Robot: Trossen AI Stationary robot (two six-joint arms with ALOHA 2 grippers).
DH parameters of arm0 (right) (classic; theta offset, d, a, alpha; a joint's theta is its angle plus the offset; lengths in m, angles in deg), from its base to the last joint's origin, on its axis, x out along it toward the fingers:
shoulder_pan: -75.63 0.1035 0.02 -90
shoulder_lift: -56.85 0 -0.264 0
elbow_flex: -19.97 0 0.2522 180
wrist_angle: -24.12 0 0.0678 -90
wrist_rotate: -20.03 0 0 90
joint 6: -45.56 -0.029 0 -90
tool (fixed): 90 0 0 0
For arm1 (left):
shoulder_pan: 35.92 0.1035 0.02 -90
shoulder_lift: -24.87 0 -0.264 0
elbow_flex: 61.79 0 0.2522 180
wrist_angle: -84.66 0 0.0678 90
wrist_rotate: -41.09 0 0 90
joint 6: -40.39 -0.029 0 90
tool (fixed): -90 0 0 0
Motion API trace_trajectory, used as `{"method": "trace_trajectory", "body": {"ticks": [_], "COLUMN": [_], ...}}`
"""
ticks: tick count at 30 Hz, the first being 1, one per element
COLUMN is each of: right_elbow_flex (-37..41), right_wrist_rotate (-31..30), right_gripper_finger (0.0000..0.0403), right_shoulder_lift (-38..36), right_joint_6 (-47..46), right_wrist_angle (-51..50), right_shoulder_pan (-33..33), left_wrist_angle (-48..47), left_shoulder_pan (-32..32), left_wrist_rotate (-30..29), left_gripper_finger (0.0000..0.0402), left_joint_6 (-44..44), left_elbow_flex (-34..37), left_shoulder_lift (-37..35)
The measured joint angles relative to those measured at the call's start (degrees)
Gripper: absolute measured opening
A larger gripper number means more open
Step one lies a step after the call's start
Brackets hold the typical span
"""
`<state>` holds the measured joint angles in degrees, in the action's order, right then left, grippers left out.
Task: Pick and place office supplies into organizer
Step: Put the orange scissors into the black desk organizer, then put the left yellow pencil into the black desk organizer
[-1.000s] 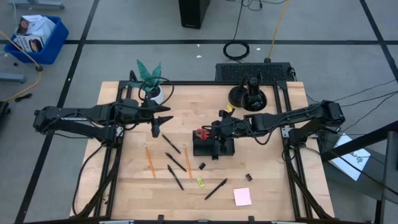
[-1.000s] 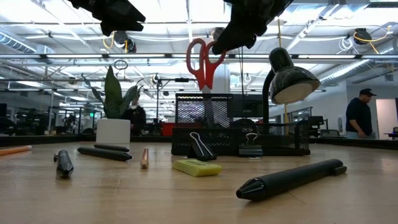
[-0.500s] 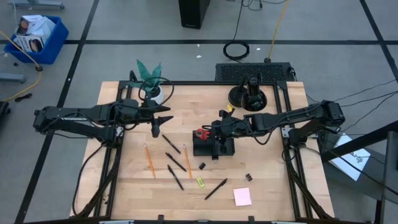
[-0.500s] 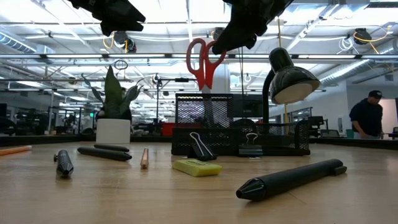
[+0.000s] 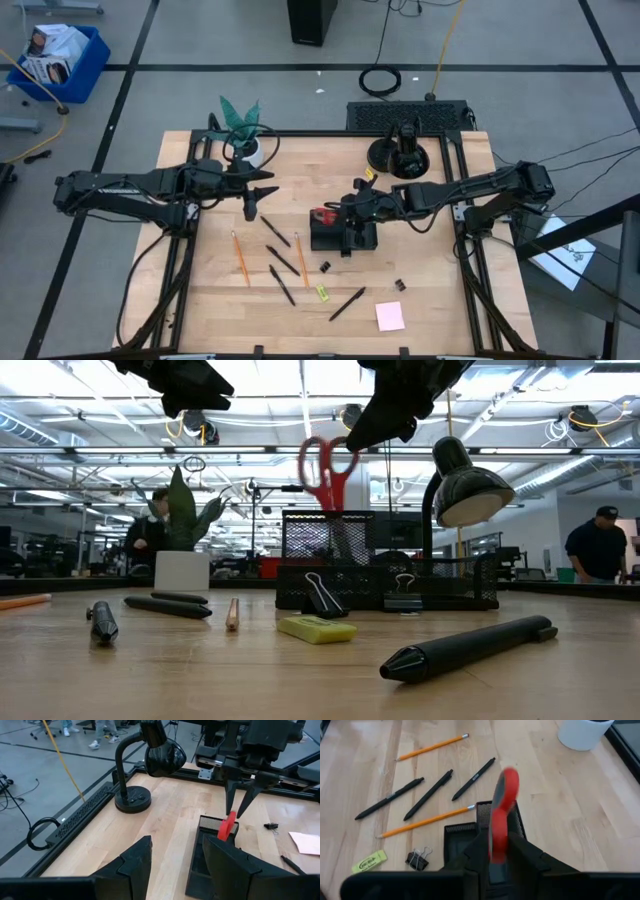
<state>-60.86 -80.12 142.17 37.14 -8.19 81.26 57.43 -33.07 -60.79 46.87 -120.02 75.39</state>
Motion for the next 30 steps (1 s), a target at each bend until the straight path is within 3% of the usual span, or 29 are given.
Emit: {"method": "trace_trajectory", "body": {"ticks": [30], "right_elbow_flex": [0.0], "right_wrist_rotate": [-0.15], "right_gripper_finger": [0.007], "right_shoulder_lift": [0.0], "right_joint_6": [0.64], "right_wrist_angle": [0.4], "right_shoulder_pan": [-0.02], "left_wrist_angle": [0.0], "left_shoulder_pan": [0.0], "left_wrist_rotate": [0.01], "left_gripper_finger": [0.0184], "left_joint_6": [0.0], "left_elbow_flex": [0.0], "left_shoulder_lift": [0.0]}}
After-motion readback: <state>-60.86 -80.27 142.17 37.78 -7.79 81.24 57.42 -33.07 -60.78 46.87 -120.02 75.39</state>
